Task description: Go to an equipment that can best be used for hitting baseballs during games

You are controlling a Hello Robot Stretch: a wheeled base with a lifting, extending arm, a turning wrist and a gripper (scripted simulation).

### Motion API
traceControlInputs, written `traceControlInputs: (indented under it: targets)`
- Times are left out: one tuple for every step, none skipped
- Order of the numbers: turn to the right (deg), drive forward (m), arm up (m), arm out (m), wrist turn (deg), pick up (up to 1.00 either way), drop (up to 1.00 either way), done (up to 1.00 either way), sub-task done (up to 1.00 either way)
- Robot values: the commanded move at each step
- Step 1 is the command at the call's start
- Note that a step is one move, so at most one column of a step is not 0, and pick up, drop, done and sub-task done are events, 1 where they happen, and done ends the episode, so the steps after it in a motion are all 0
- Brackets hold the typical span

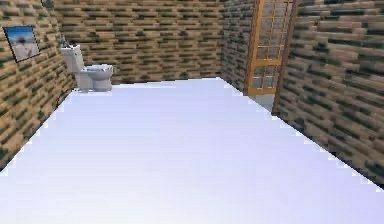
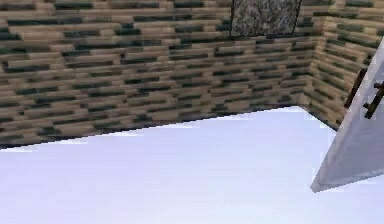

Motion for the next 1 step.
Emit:
traceControlInputs:
  targets:
    - [12.0, 0.00, 0.00, 0.00, 0.0, 0.00, 0.00, 0.00, 0.00]
